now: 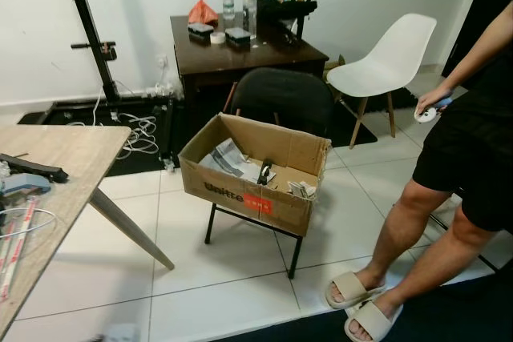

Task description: Picking trash to rubbish bin

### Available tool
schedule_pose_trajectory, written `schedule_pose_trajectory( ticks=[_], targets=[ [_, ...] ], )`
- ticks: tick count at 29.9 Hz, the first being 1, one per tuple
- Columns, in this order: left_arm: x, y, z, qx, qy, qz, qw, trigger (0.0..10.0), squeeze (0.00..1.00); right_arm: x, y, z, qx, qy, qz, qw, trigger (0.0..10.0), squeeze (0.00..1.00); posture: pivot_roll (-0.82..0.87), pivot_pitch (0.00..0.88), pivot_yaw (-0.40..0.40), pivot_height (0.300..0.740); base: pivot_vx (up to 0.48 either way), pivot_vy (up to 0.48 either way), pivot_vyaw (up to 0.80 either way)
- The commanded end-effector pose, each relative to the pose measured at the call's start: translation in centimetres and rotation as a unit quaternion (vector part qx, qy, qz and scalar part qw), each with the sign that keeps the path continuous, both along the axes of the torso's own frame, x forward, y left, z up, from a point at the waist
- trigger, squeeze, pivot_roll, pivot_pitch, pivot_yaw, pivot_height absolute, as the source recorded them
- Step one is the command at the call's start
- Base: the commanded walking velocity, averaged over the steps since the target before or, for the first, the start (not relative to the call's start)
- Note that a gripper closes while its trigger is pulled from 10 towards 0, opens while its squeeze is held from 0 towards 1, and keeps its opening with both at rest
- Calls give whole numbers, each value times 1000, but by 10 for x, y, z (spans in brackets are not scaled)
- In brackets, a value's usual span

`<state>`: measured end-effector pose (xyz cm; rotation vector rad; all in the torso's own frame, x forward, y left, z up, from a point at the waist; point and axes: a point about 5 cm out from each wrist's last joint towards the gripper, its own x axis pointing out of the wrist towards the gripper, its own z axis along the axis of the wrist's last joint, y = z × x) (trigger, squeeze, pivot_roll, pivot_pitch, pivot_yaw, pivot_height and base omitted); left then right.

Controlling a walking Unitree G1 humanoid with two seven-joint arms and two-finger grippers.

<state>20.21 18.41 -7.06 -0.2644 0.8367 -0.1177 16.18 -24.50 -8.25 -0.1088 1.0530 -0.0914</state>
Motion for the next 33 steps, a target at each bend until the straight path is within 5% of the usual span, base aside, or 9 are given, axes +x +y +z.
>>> schedule_pose_trajectory(
  ticks=[1, 7, 17, 33],
  targets=[
    [-7, 2, -4, -7, 15, 4, 1000, 10000, 0, -8, 1, -4, 3, 13, -5, 1000, 10000, 0, -121, 143, 39, 740, 0, 0, 0],
    [-18, -8, -11, 11, 38, -21, 999, 10000, 0, -6, 2, -3, 1, 11, 3, 1000, 10000, 0, -116, 146, 36, 740, 0, 0, 0],
    [-29, -1, -15, -18, 47, 7, 999, 10000, 0, -5, 6, -4, 9, 11, 10, 1000, 10000, 0, -115, 145, 40, 740, 0, 0, 0],
    [-53, 0, -25, -8, 86, 7, 996, 10000, 0, -10, 7, -6, 16, 23, 29, 999, 10000, 0, -122, 137, 32, 740, 0, 0, 797]
  ],
)
